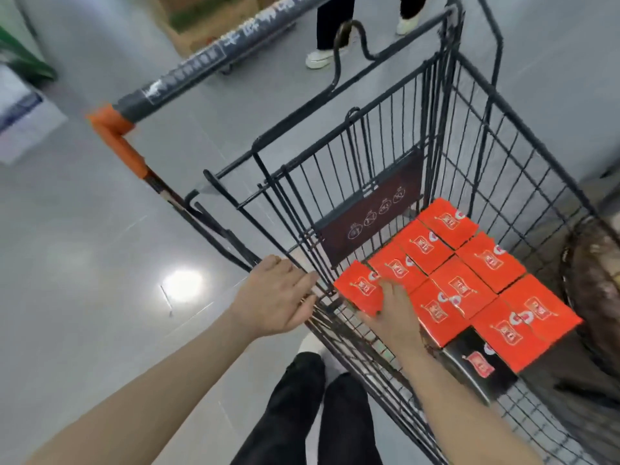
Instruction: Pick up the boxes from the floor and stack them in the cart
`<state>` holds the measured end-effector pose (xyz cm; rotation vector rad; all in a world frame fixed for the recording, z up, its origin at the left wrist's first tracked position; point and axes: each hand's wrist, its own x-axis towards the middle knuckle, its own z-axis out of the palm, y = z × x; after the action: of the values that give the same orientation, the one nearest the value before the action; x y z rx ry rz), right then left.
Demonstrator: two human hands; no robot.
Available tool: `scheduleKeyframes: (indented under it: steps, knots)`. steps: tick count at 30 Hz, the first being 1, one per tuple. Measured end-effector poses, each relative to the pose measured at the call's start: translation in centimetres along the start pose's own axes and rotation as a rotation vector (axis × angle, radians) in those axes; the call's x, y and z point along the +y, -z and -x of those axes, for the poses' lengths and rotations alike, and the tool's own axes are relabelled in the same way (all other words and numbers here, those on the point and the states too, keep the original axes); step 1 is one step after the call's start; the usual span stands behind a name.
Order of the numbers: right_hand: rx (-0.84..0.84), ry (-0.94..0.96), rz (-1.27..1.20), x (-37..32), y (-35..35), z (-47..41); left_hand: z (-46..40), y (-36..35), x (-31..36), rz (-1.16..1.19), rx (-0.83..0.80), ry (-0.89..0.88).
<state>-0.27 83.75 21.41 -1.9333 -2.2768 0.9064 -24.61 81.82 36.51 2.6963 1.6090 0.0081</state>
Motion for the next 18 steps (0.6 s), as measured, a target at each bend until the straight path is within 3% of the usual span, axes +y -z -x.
scheduleKeyframes:
  steps: [3,8,14,18]
  knots:
    - [-0.06,-0.01,0.221,-0.3,-0.7,-0.3,0.1,0.1,-0.1,-0.001,0.045,-0.011]
    - [-0.141,-0.01,0.363,-0.4,-0.6,-0.1,0.0,0.3,0.0,-0.014,0.039,-0.011]
    - [-0.174,-0.028,0.351,-0.8,-0.4,-0.4,-0.1,0.8,0.5,-0.008,0.001,0.012]
    - [-0.083,0.045,0.249,-1.1,-0.8,-1.1,0.0,0.6,0.3,-0.016,0.007,0.014]
